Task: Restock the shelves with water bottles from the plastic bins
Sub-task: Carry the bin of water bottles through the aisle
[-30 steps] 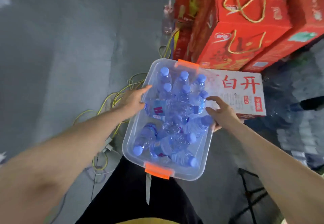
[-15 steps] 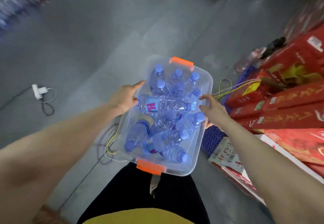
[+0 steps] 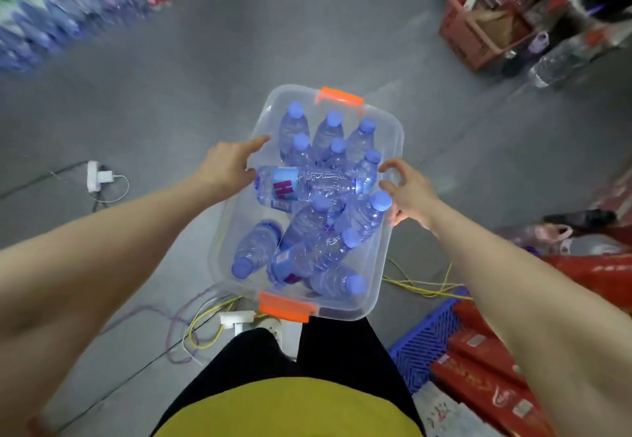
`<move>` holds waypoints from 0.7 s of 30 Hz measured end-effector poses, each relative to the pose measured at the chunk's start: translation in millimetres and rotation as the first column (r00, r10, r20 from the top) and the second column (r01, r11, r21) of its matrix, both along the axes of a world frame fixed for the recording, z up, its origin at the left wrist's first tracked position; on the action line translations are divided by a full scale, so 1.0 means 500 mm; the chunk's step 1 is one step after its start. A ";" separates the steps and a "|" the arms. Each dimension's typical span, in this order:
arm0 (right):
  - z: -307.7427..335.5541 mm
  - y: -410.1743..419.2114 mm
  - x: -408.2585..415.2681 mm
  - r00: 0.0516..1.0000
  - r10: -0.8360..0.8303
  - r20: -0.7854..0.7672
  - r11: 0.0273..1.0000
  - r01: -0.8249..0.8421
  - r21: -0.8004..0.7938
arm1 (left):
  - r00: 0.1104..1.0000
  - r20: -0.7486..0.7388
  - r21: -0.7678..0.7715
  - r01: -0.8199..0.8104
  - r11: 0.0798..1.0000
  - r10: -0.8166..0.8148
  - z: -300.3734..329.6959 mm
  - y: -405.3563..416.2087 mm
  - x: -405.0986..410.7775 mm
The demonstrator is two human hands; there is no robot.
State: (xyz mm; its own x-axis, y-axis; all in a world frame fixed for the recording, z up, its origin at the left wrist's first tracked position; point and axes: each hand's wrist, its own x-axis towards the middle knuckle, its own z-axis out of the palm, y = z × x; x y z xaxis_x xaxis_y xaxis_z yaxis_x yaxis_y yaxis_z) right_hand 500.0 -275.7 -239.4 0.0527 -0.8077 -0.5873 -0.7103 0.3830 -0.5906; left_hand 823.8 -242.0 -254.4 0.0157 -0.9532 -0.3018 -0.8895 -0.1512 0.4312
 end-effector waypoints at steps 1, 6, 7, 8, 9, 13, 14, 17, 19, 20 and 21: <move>-0.002 -0.060 0.006 0.999 0.042 0.002 0.999 -0.042 0.001 | 1.000 0.008 0.005 -0.025 1.000 0.025 -0.001 -0.038 0.006; 0.008 -0.346 0.063 0.985 0.169 0.017 0.985 -0.170 0.037 | 0.978 -0.030 -0.006 -0.208 0.978 0.208 0.002 -0.193 0.033; 0.014 -0.397 0.081 0.977 0.212 0.001 0.977 -0.212 0.025 | 0.971 -0.036 -0.013 -0.236 0.972 0.235 0.001 -0.222 0.042; 0.022 -0.445 0.101 0.968 0.251 -0.020 0.968 -0.251 0.009 | 0.964 -0.043 -0.020 -0.262 0.965 0.261 -0.002 -0.250 0.051; 0.024 -0.494 0.120 0.956 0.291 -0.036 0.957 -0.292 -0.004 | 0.956 -0.048 -0.023 -0.291 0.956 0.290 -0.006 -0.280 0.062; 0.018 -0.681 0.204 0.914 0.403 -0.048 0.915 -0.404 0.004 | 0.919 -0.035 -0.010 -0.394 0.919 0.394 -0.029 -0.408 0.127; 0.011 -0.726 0.227 0.904 0.426 -0.040 0.905 -0.426 0.002 | 0.912 -0.034 -0.014 -0.409 0.913 0.408 -0.038 -0.441 0.148; -0.008 -0.848 0.300 0.878 0.477 -0.040 0.878 -0.478 -0.007 | 0.896 -0.036 -0.001 -0.444 0.896 0.443 -0.065 -0.549 0.214; -0.018 -0.924 0.349 0.873 0.486 -0.041 0.874 -0.487 -0.003 | 0.888 -0.038 0.016 -0.458 0.889 0.458 -0.076 -0.624 0.259; -0.022 -0.960 0.376 0.863 0.503 -0.045 0.864 -0.504 0.003 | 0.881 -0.035 0.017 -0.472 0.881 0.473 -0.079 -0.655 0.283; -0.026 -0.995 0.403 0.851 0.523 -0.054 0.852 -0.523 0.006 | 0.873 -0.030 0.016 -0.486 0.874 0.486 -0.083 -0.683 0.306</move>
